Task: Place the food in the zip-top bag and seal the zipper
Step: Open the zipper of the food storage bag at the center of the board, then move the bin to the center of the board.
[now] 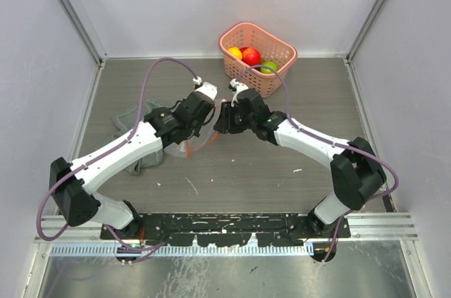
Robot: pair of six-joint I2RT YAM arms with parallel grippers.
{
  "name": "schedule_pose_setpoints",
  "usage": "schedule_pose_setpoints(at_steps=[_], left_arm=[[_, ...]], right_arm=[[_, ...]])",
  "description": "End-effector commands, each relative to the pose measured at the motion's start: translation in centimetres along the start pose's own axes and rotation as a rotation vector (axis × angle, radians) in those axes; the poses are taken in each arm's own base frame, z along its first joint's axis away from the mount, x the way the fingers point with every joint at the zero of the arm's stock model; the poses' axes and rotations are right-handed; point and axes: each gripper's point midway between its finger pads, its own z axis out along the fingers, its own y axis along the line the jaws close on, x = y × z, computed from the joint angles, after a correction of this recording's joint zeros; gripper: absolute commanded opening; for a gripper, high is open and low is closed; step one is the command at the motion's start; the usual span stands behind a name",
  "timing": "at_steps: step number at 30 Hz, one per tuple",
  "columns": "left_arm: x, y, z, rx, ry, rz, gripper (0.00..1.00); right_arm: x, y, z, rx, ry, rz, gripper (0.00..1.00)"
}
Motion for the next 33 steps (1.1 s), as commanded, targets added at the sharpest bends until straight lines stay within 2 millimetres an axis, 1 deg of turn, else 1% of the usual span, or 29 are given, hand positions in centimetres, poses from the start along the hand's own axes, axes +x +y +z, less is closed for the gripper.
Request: schedule_pose_setpoints(at_steps=[1, 4, 9, 11, 12, 16, 18, 21, 23, 25, 26, 30, 33], left_arm=[[-1.3, 0.0, -0.1, -0.014, -0.02, -0.046, 0.0], [-1.0, 0.4, -0.1, -0.033, -0.004, -0.05, 0.0], [-0.8, 0.7, -0.2, -0.048, -0.001, -0.049, 0.0], [-0.7, 0.8, -0.3, -0.051, 0.001, -0.048, 0.0], [-0.7, 0.8, -0.3, -0.055, 0.001, -0.046, 0.0], [-0.5, 1.1, -0.2, -0.07, 0.004, -0.032, 0.0], [-0.5, 1.2, -0.1, -0.079, 0.005, -0.026, 0.0], [-0.4, 1.3, 0.0, -0.083, 0.008, -0.021, 0.0], [-0.3, 1.2, 0.1, -0.083, 0.013, -0.014, 0.0], [-0.4, 1.3, 0.2, -0.089, 0.014, -0.012, 0.0], [-0.4, 1.3, 0.2, -0.092, 0.013, -0.012, 0.0], [-0.2, 1.4, 0.2, -0.095, 0.016, -0.006, 0.0], [-0.3, 1.4, 0.2, -0.095, 0.017, -0.003, 0.0]], right_arm=[[-5.0, 4.6, -3.9, -0.189, -0.121, -0.104, 0.48], [-5.4, 4.0, -5.4, -0.248, -0.095, -0.105, 0.56], [-7.0, 1.8, -7.6, -0.286, -0.117, -0.132, 0.66], [-8.3, 0.9, -8.4, -0.274, -0.146, -0.151, 0.69], [-9.3, 0.3, -8.8, -0.252, -0.168, -0.163, 0.7], [-13.4, -3.3, -9.6, -0.08, -0.258, -0.194, 0.73], [-15.1, -5.0, -9.4, 0.005, -0.284, -0.223, 0.75], [-17.5, -7.2, -8.6, 0.086, -0.31, -0.274, 0.81], [-18.8, -8.9, -7.8, 0.142, -0.311, -0.306, 0.85], [-19.8, -10.1, -6.7, 0.175, -0.303, -0.345, 0.89], [-20.2, -10.7, -5.7, 0.183, -0.289, -0.358, 0.91], [-21.1, -12.6, -3.1, 0.222, -0.24, -0.406, 0.96], [-21.8, -13.7, -1.7, 0.252, -0.23, -0.433, 0.98]])
